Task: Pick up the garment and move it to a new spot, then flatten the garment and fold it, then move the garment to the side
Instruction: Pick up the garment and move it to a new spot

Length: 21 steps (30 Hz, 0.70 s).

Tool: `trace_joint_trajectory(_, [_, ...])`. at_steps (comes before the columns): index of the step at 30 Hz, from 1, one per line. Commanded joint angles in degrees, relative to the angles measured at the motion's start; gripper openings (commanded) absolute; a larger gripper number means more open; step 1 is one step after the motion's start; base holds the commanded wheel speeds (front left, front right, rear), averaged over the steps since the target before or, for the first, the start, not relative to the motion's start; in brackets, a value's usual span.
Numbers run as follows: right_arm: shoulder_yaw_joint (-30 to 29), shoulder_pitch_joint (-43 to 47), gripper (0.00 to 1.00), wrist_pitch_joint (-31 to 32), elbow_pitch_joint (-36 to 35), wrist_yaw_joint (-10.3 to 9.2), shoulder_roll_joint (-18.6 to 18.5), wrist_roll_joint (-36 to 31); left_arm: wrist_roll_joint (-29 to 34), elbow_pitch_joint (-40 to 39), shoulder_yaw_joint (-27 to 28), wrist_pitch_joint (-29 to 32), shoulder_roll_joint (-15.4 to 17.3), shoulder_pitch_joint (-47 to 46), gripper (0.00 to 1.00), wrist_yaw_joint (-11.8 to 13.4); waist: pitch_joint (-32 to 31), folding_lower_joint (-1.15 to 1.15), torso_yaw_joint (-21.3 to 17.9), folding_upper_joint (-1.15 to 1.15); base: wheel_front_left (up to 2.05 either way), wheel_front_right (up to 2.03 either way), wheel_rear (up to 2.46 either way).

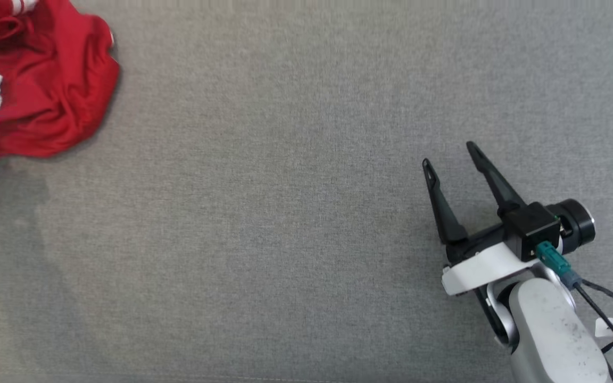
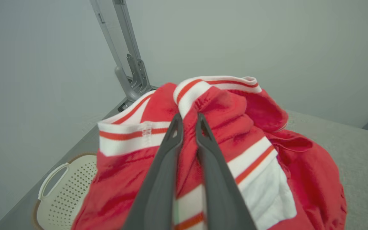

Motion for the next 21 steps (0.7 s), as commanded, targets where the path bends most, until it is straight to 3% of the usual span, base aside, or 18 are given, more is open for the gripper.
trace_joint_trajectory(1, [0.0, 1.4, 1.00, 0.1, 0.1, -0.08, 0.3, 0.5, 0.5, -2.9, -0.7, 0.7, 1.3, -0.3, 0.00, -0.2, -6.2, 0.00, 0.6, 0.00, 0.00, 0.00, 0.00])
trace_joint_trajectory(6, [-0.5, 3.2, 1.00, 0.1, 0.0, -0.08, 1.2, 1.4, -1.0, -15.8, -2.7, 5.7, 2.0, 1.7, 0.00, -0.4, -9.0, 0.00, -0.9, 0.00, 0.00, 0.00, 0.00])
trace_joint_trajectory(12, [-1.3, 5.1, 1.00, 0.0, -0.5, -0.08, 2.1, 2.0, -5.2, -38.9, -5.1, 15.2, 0.1, 7.8, 0.00, -0.3, -11.2, 0.00, -4.0, 0.00, 0.00, 0.00, 0.00])
trace_joint_trajectory(17, [-1.7, 6.1, 1.00, 0.0, -0.7, -0.08, 2.6, 2.6, -6.9, -55.8, -6.8, 22.5, -1.3, 13.8, 0.00, 2.3, -12.5, 0.00, -8.0, 0.00, 0.00, 0.00, 0.00])
trace_joint_trajectory(21, [-2.2, 6.8, 1.00, 0.0, -1.0, -0.08, 2.9, 3.0, -7.8, -64.1, -9.6, 26.2, -3.1, 17.4, 0.00, 3.2, -12.8, 0.00, -11.3, 0.00, 0.00, 0.00, 0.00])
